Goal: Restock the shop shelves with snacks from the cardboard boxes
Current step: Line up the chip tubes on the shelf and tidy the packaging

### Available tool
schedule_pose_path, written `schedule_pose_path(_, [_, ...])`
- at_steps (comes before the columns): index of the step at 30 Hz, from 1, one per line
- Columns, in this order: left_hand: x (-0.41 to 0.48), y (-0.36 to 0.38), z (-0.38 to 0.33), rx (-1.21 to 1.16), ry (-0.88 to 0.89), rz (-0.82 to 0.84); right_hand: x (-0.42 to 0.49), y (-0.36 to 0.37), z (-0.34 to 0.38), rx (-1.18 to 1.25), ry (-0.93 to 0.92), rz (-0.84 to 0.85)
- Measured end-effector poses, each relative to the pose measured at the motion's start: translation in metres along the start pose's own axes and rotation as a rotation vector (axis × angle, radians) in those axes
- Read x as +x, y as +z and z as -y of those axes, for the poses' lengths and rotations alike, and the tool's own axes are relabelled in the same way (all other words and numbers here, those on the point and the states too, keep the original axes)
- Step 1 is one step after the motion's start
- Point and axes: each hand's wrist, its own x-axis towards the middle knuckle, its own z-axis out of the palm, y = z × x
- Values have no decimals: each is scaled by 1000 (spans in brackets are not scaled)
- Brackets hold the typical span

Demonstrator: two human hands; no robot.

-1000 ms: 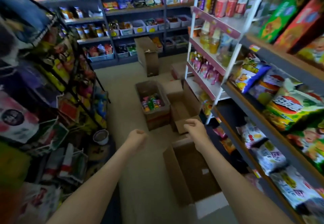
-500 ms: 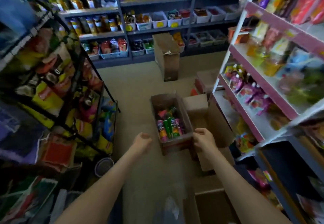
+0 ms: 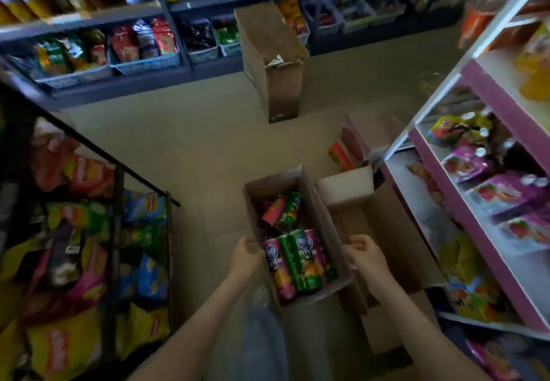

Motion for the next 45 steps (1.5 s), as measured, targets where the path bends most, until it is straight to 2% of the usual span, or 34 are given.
schedule_pose_path(5, [136, 59, 13, -2, -19, 79, 133, 46, -17, -39, 95, -68])
schedule_pose_path(8, [203, 94, 31, 13, -12, 64, 208, 81, -42, -25, 180, -61])
schedule_pose_path(12, [290, 140, 58, 260, 23, 17, 299, 122, -86, 8, 205, -35])
schedule_pose_path(17, [379, 189, 93, 533, 73, -18, 377, 152, -130, -30, 133, 10])
schedule_pose_path(22, [423, 210, 120, 794, -2, 52, 416, 166, -142, -16, 142, 49])
schedule_pose_path(26, [432, 203, 112, 1019, -47, 108, 416, 169, -131, -24, 151, 61])
schedule_pose_path(29, [424, 189, 92, 866, -155, 171, 396, 166, -116, -41, 129, 81])
schedule_pose_path(35, [359, 148, 40, 163, -487, 225, 341, 145, -70, 56, 140, 98])
schedule_pose_path(38, [302, 119, 10, -84, -578, 281, 302, 127, -39, 153, 140, 106])
schedule_pose_path(40, [264, 105, -9, -179, -552, 332, 274, 113, -16, 236, 151, 123])
schedule_pose_path(45, [167, 95, -71, -194, -252, 500, 196, 59, 33, 435, 169, 233])
